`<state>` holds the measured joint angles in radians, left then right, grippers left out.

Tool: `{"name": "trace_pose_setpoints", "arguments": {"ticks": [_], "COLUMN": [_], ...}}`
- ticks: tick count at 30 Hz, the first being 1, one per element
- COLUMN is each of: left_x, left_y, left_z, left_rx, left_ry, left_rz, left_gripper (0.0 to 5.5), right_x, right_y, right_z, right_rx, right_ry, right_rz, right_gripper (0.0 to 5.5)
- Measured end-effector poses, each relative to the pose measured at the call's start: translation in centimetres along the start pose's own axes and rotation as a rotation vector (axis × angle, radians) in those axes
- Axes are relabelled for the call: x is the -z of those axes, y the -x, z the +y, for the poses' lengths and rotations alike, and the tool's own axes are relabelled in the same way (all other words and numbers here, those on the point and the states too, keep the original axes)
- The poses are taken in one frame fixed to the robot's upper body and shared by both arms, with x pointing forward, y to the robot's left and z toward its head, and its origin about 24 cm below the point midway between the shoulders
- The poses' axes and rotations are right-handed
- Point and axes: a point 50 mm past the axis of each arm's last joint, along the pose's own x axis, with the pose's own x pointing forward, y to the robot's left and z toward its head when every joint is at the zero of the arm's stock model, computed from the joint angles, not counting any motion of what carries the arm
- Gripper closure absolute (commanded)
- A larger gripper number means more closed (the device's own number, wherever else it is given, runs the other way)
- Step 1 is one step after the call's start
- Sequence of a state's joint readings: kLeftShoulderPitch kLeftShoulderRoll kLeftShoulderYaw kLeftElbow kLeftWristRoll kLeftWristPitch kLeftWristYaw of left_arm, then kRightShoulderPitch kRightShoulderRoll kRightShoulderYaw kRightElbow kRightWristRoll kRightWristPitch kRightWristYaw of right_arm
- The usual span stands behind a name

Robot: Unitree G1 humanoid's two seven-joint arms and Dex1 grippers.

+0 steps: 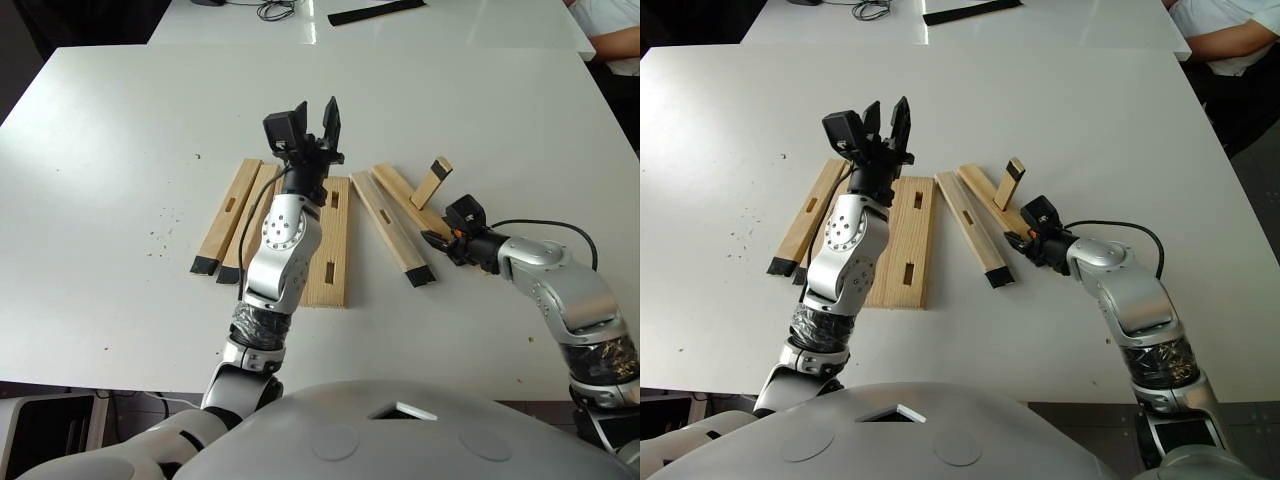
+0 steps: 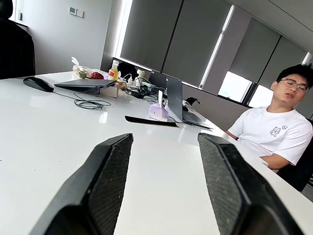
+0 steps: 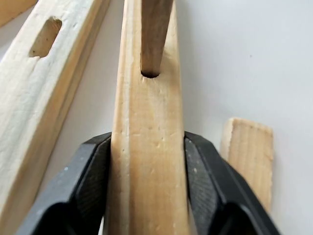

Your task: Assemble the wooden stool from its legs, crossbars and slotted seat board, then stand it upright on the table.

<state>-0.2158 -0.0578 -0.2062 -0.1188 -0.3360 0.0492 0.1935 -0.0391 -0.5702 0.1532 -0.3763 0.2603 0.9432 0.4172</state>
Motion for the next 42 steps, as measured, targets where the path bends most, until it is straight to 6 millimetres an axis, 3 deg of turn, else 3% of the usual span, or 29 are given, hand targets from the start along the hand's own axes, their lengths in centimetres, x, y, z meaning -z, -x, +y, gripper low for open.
{"name": "trace_pose_setpoints", "arguments": {"ticks": [4,6,9,12,15,17,20,25,29,35,42], "left_x": [-1.4,-2.7,-4.6,-6.5,-9.6,-10.7,-11.7,-12.9,-13.8,-12.9,-12.7], "left_y": [-0.9,-1.4,-2.2,-3.1,-4.2,-4.2,-3.4,-2.1,-0.3,1.7,2.1], "left_z": [0.6,1.1,2.6,4.0,3.4,2.2,1.2,1.6,1.4,0.4,0.3], "left_rx": [-0.057,-0.088,-0.149,-0.121,0.102,0.295,0.538,0.693,0.852,1.050,1.091], "left_ry": [0.009,0.036,0.202,0.345,0.411,0.437,0.454,0.489,0.467,0.459,0.450], "left_rz": [-0.054,-0.090,-0.124,-0.143,-0.178,-0.163,-0.114,-0.058,-0.020,0.153,0.201], "left_gripper": [3.03,3.03,3.03,3.03,2.88,2.58,2.07,2.06,2.06,2.06,2.06], "right_x": [-0.2,-1.3,-6.5,-12.3,-17.5,-18.8,-19.2,-18.9,-18.3,-18.0,-17.1], "right_y": [-0.4,-0.9,-1.7,-1.2,1.7,3.0,4.2,6.1,7.6,7.0,6.8], "right_z": [-0.2,-0.9,-2.9,-4.6,-5.7,-5.5,-4.8,-2.5,-2.8,-3.1,-2.8], "right_rx": [0.033,0.054,0.073,-0.010,-0.236,-0.367,-0.522,-0.786,-0.936,-1.065,-1.158], "right_ry": [-0.100,-0.176,-0.298,-0.398,-0.470,-0.461,-0.389,-0.178,-0.058,-0.003,0.054], "right_rz": [-0.029,-0.085,-0.286,-0.516,-0.800,-0.890,-0.914,-0.848,-0.780,-0.668,-0.591], "right_gripper": [3.42,3.42,3.42,3.42,3.42,3.42,3.42,3.42,3.42,3.42,3.42]}}
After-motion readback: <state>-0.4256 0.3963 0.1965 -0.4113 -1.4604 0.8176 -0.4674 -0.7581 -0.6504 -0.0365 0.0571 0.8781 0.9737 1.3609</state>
